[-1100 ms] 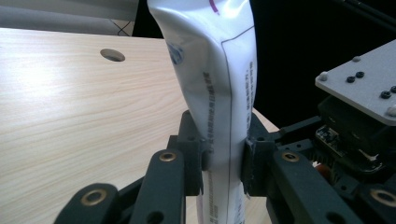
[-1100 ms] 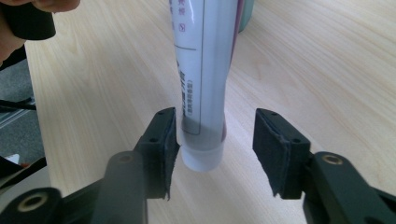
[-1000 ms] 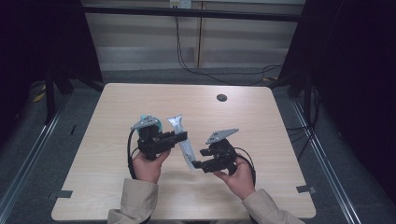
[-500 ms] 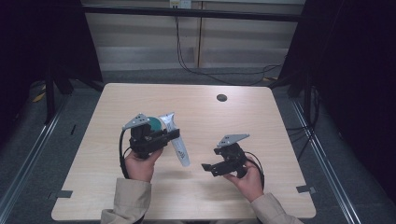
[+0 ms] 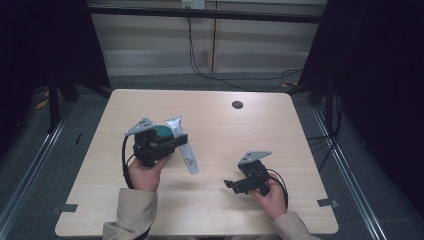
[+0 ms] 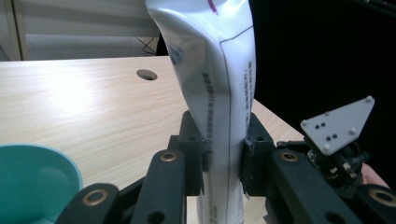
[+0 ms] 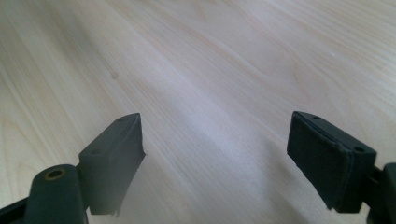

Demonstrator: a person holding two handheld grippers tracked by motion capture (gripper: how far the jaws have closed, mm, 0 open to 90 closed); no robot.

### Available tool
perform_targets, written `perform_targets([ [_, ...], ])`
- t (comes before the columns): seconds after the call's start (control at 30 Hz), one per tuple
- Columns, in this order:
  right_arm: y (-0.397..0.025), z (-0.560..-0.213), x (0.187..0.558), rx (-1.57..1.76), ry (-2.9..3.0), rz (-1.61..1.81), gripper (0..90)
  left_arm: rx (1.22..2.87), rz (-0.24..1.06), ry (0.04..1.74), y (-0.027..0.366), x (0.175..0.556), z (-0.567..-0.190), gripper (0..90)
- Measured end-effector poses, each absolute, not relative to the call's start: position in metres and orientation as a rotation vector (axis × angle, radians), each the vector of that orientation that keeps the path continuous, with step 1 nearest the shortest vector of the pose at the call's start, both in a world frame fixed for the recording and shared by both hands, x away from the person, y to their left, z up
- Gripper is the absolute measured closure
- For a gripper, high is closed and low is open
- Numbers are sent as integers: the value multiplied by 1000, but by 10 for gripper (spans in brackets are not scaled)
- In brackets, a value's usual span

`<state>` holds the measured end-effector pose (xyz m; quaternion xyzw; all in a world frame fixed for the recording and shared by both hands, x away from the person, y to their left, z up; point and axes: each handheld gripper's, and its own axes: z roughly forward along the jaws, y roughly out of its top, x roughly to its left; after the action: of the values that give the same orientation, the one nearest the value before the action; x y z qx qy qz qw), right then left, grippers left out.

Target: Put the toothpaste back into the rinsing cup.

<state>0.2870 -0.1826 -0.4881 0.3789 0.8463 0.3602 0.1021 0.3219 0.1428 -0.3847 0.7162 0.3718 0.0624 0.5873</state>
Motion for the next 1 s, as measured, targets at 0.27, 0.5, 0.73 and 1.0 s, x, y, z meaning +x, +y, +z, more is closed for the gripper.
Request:
perform_targets([
  [0.27,-186,-498,282,1108,2501,1057,166,1671,176,869,148,324,-377,747],
  [0.5,-188,-503,281,1079,2497,1041,163,1673,208,873,153,326,-370,747],
  [0.73,-187,-505,278,1064,2496,1054,156,1672,230,879,157,328,-365,747],
  [1.0,-188,-510,275,992,2478,1064,139,1674,271,895,163,332,-361,747],
])
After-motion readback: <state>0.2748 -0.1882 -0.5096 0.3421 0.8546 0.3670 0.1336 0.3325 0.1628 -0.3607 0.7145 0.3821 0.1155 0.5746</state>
